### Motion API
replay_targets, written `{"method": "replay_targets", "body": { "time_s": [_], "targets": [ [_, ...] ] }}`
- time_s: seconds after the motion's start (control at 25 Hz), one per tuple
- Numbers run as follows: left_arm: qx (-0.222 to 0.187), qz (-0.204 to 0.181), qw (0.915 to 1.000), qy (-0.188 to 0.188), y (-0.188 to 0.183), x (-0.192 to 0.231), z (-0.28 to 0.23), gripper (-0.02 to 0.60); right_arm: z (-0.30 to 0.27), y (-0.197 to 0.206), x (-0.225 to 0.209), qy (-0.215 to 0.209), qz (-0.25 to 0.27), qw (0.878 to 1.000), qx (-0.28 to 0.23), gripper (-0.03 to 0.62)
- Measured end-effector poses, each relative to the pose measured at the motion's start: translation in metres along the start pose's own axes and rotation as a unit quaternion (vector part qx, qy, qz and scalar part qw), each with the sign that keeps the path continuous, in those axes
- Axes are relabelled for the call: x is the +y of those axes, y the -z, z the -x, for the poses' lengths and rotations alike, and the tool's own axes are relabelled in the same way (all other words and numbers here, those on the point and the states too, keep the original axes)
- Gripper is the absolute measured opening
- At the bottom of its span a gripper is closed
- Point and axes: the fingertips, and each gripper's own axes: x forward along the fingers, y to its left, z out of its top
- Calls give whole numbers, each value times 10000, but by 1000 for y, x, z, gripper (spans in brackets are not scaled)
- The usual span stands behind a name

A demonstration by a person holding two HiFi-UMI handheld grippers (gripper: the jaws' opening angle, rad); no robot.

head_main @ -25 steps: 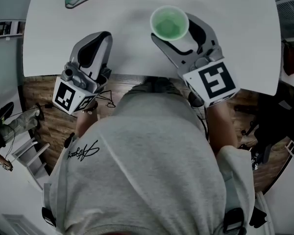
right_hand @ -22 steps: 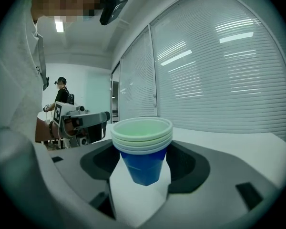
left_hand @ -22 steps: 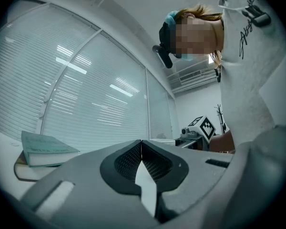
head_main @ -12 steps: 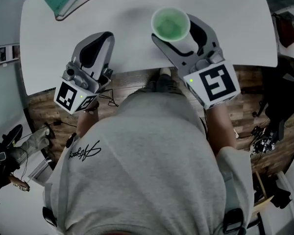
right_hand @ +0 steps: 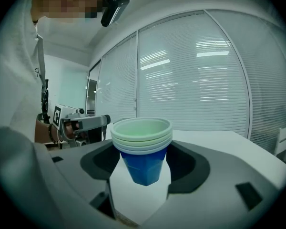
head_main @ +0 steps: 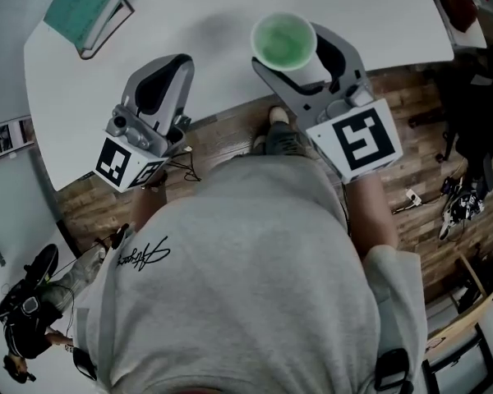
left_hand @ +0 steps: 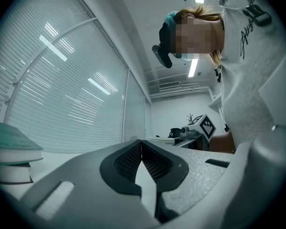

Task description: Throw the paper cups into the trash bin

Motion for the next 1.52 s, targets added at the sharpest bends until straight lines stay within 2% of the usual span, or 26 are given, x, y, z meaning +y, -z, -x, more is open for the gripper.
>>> {"method": "replay_targets", "body": {
  "time_s": [0.32, 0.6, 0.76, 1.16, 1.52],
  "targets": [
    [-75, 105, 9982, 587, 9, -17, -9, 5, 26, 10, 2, 590, -108, 9982, -26, 295],
    [-67, 253, 9919, 1245, 13, -46, -16, 6, 58, 16, 10, 1185, -194, 9928, -48, 295],
    [-77, 291, 9857, 1659, 16, -64, -26, 6, 82, 21, 11, 1578, -266, 9871, -31, 295],
    [-153, 417, 9704, 2374, 22, -97, -61, 6, 138, 31, 0, 2497, -472, 9671, -111, 295],
    [-148, 486, 9494, 3099, 27, -165, -104, 6, 213, 49, -12, 3189, -656, 9454, -150, 295]
  ]
}}
